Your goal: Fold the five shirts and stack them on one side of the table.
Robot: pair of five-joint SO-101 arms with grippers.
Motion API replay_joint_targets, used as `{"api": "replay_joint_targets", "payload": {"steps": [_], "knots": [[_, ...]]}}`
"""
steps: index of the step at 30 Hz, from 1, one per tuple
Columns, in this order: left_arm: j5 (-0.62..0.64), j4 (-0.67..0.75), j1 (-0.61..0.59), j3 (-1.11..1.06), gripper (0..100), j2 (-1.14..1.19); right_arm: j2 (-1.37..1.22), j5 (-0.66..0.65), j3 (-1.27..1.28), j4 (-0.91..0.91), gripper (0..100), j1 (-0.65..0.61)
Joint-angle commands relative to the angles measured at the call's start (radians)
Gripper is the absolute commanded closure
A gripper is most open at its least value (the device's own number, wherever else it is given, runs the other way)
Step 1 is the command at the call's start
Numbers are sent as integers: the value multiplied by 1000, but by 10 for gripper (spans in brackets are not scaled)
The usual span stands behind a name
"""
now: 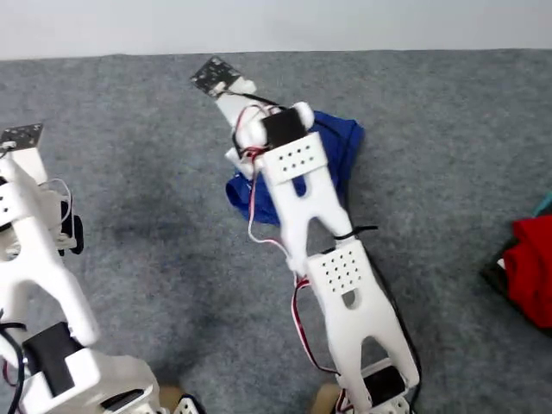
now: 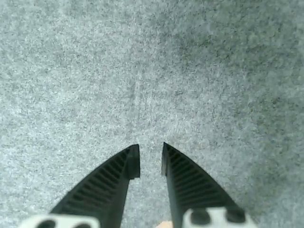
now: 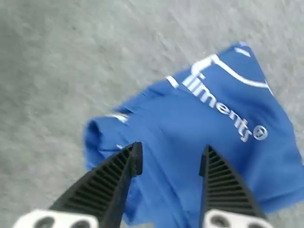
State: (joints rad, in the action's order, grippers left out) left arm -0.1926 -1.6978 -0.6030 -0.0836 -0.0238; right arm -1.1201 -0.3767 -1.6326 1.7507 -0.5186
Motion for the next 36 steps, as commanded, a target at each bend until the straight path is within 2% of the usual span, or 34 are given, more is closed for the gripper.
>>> {"api": "replay_joint_targets", "payload": {"steps": [1, 7, 21, 28, 36], "knots": [[5, 21, -3, 2, 910, -46, 84, 37, -43, 30, 790, -47], [5, 34, -5, 2, 910, -46, 38, 60, -43, 12, 790, -88], [5, 37, -6, 2, 910, -46, -133, 60, -43, -142, 798, -35], [5, 38, -5, 1, 910, -46, -143, 58, -46, -150, 981, -21], [5, 81, -5, -99, 910, -48, -116, 54, -49, -136, 988, -8]]}}
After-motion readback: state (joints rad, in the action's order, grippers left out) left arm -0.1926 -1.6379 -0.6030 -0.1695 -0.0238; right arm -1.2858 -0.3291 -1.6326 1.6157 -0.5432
